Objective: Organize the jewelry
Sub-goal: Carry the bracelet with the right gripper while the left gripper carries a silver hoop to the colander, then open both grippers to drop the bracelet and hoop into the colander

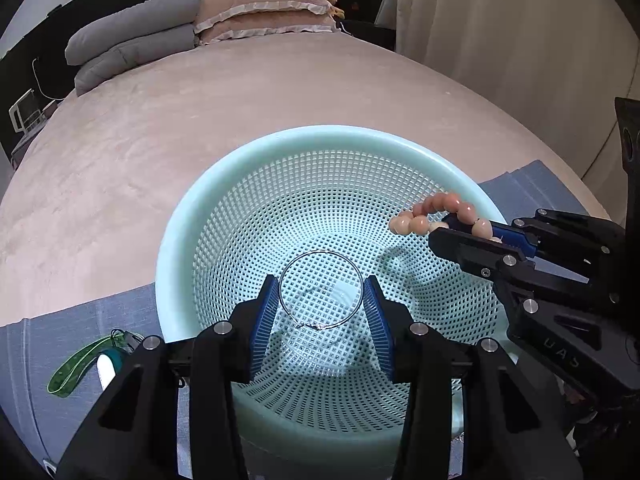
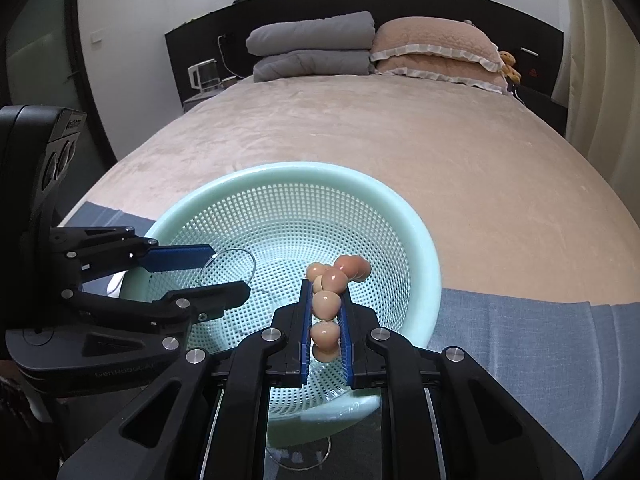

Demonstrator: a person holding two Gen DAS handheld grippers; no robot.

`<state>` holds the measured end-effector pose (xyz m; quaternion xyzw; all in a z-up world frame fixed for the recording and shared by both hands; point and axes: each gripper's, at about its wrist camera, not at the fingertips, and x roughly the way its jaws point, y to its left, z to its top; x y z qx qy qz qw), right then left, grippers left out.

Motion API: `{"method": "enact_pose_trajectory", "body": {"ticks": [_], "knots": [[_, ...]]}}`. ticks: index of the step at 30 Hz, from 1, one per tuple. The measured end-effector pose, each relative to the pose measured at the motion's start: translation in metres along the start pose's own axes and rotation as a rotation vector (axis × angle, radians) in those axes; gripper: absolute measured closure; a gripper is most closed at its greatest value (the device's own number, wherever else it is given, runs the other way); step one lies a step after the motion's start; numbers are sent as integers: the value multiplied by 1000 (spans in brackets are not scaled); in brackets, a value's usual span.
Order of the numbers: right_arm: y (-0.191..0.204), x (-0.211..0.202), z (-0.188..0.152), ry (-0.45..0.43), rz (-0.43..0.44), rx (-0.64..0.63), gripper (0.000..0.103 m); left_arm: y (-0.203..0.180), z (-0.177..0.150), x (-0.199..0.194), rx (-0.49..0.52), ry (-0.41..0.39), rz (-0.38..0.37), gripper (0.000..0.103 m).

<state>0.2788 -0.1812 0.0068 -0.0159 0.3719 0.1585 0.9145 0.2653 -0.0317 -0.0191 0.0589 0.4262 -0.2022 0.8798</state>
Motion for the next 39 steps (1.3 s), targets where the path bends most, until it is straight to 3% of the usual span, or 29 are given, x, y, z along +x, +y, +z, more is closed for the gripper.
{"method": "enact_pose_trajectory", "body": {"ticks": [6, 10, 12, 16, 21, 24, 30, 39], "knots": [[-1, -6, 2, -19, -8, 13, 89, 4, 3, -11, -10, -19, 11, 57], [-5, -15, 3, -33, 3, 46, 83, 5, 3, -20, -16, -29, 19, 40], [-8, -21, 2, -47, -7, 51, 71, 4, 2, -24, -18, -31, 24, 34], [-11, -33, 2, -63, -11, 62, 59, 1, 1, -30, -13, -25, 25, 32], [-12, -48, 0, -89, -44, 68, 30, 1, -5, -44, -17, -33, 22, 18], [-14, -56, -1, -98, -50, 90, 19, 0, -8, -51, -20, -31, 33, 15], [-19, -65, -8, -80, -67, 123, 18, -2, -17, -64, -6, -29, 62, 7], [-26, -71, -27, -59, -97, 116, 18, -6, -39, -70, 22, -12, 79, 6]]}}
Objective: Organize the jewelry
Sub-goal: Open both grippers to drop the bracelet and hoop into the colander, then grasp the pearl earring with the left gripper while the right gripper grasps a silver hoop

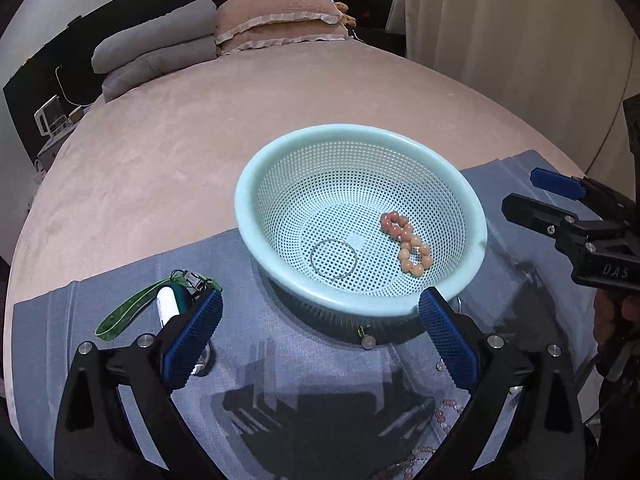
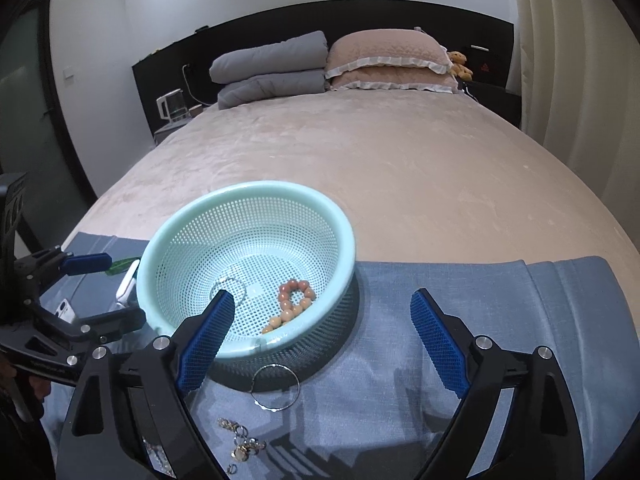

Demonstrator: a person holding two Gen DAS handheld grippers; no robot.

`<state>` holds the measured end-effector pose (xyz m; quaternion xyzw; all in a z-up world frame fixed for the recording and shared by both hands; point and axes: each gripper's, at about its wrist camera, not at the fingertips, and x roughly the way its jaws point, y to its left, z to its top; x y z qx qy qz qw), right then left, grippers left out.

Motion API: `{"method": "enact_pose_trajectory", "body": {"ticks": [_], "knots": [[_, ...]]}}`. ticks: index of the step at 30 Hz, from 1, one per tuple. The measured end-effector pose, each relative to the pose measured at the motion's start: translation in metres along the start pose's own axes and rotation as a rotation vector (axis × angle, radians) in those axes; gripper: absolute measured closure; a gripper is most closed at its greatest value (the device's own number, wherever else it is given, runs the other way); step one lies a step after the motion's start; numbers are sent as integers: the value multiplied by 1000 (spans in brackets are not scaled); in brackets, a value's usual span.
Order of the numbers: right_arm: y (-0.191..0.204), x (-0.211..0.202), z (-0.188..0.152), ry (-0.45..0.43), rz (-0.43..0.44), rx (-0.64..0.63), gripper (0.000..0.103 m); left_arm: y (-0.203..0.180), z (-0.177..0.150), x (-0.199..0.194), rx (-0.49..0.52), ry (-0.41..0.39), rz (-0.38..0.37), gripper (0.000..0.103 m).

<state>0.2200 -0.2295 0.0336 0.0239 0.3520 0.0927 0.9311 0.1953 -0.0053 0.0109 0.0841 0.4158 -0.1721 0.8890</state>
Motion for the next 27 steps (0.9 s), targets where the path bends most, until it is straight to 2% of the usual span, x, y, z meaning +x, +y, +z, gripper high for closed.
{"method": "enact_pose_trajectory", "body": {"ticks": [7, 13, 16, 20, 27], "knots": [[-6, 5, -19, 35, -14, -24, 18, -5, -23, 14, 23, 46, -15, 6], [-7, 13, -37, 62, -2, -69, 18, -6, -39, 25, 13, 47, -50, 6], [-5, 18, -43, 82, 13, -78, 18, -7, -47, 34, 6, 61, -43, 6], [-2, 26, -52, 100, 34, -77, 18, -7, -54, 47, -21, 91, -64, 6], [11, 40, -62, 128, 64, -97, 18, -9, -56, 60, -12, 83, -68, 6]]}}
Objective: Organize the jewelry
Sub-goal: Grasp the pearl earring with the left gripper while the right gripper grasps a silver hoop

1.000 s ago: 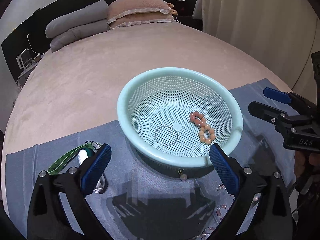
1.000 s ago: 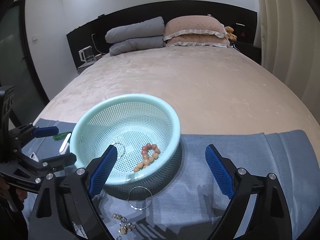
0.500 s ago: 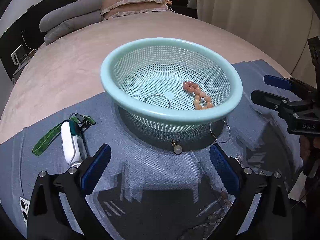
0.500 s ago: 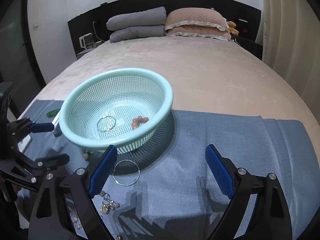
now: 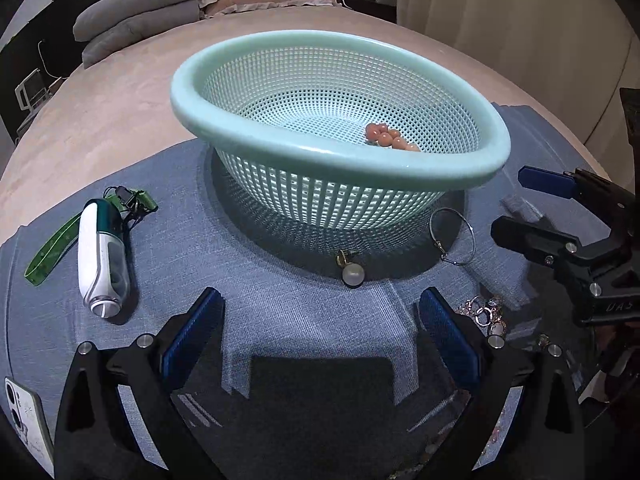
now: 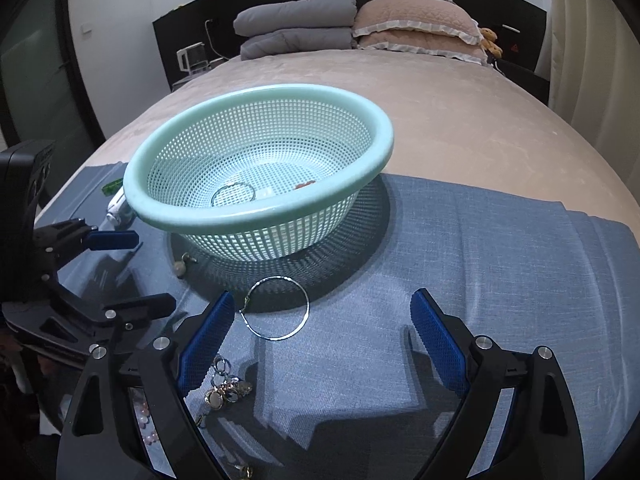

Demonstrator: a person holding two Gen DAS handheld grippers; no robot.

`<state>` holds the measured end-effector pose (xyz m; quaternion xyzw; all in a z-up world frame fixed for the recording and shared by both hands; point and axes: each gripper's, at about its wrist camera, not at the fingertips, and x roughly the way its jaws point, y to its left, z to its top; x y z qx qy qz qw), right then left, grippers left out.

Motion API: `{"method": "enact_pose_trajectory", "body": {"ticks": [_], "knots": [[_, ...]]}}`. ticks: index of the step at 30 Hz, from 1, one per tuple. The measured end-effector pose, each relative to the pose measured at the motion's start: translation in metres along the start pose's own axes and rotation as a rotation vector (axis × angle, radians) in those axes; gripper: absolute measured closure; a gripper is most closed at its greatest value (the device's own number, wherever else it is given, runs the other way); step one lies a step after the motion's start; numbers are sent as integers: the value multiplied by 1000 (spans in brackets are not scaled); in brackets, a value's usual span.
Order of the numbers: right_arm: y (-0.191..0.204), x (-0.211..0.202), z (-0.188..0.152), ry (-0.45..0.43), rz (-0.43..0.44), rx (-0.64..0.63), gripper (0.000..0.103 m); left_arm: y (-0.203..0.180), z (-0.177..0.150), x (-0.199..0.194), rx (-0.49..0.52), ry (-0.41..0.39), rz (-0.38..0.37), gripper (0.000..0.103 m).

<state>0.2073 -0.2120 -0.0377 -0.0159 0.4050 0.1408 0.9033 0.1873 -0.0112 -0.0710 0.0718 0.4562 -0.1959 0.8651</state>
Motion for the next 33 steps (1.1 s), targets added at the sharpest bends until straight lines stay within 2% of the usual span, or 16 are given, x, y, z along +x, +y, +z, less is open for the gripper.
{"method": "enact_pose_trajectory", "body": {"ticks": [5, 6, 9, 14, 17, 21, 23, 26, 31, 33], "knots": [[12, 13, -4, 23, -6, -51, 19, -2, -2, 4, 4, -24, -2, 6], [13, 15, -5, 28, -3, -52, 22, -1, -2, 5, 3, -30, 2, 7], [11, 23, -7, 48, 22, -39, 27, 2, -2, 8, -10, -49, 51, 8], [13, 32, -10, 61, 26, -29, 30, 0, -3, 9, -3, -56, 64, 13], [14, 34, -11, 67, -2, -34, 38, -3, -4, 10, 0, -60, 97, 25], [17, 32, -14, 60, 4, -54, 58, -7, -8, 9, 20, -75, 110, 36], [18, 32, -15, 60, -2, -58, 59, -10, -9, 9, 27, -82, 116, 41], [21, 32, -16, 60, -15, -70, 59, -15, -14, 7, 46, -94, 105, 56], [20, 30, -18, 59, -8, -60, 59, -17, -17, 6, 45, -89, 58, 90], [21, 29, -19, 58, -9, -60, 59, -18, -19, 6, 45, -86, 46, 92]]}}
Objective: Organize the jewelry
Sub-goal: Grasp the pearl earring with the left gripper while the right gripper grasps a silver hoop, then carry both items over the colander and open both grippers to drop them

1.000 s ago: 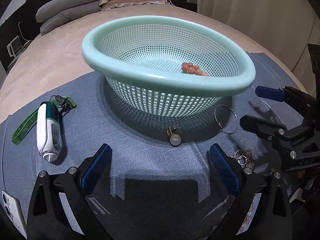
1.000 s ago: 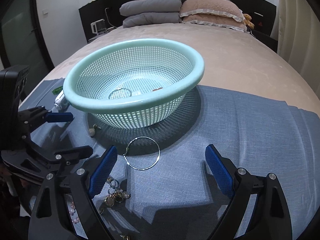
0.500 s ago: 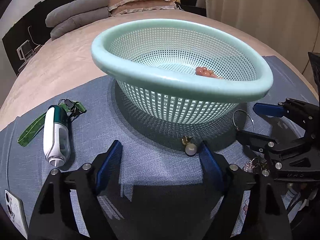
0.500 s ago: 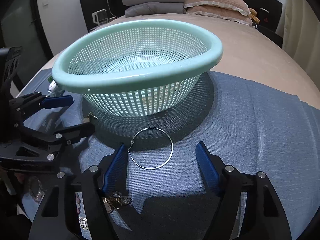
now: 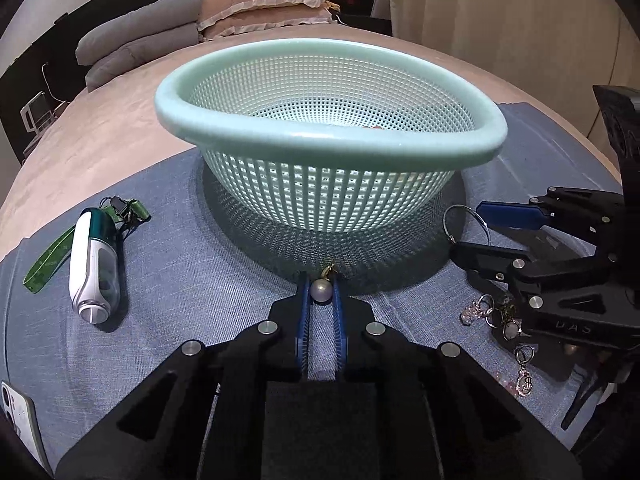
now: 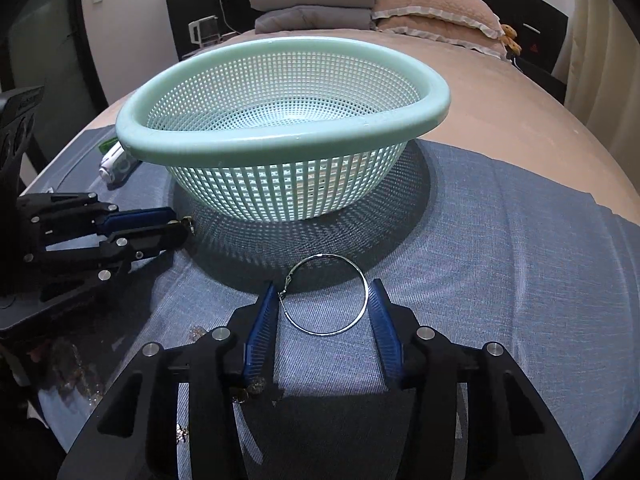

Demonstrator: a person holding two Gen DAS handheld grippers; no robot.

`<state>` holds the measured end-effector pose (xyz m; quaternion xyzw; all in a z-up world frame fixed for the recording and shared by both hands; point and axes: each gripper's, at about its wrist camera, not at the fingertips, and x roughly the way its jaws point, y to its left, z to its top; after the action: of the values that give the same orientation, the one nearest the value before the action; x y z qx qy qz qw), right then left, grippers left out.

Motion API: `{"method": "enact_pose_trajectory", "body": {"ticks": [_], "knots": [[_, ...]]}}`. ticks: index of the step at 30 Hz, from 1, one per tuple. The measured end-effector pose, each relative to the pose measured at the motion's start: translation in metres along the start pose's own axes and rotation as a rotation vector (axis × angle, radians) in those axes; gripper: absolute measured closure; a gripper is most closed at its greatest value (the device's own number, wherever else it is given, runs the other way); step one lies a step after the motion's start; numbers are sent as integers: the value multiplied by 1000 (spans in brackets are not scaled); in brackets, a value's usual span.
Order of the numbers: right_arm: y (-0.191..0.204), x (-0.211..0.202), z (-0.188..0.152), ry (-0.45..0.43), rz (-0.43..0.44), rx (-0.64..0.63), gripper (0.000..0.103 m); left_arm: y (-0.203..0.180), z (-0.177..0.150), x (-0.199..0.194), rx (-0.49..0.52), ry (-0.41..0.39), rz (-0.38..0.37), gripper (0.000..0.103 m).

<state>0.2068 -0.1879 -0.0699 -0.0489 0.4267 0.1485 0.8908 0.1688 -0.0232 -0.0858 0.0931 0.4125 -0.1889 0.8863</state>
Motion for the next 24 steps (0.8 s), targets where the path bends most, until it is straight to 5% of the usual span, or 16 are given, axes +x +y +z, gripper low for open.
{"method": "enact_pose_trajectory", "body": {"ticks": [9, 24], "knots": [[-9, -7, -3, 8, 44, 36, 59, 6, -3, -5, -20, 21, -30, 92], [-20, -61, 4, -55, 11, 64, 60, 13, -2, -39, -12, 55, 22, 92]]}}
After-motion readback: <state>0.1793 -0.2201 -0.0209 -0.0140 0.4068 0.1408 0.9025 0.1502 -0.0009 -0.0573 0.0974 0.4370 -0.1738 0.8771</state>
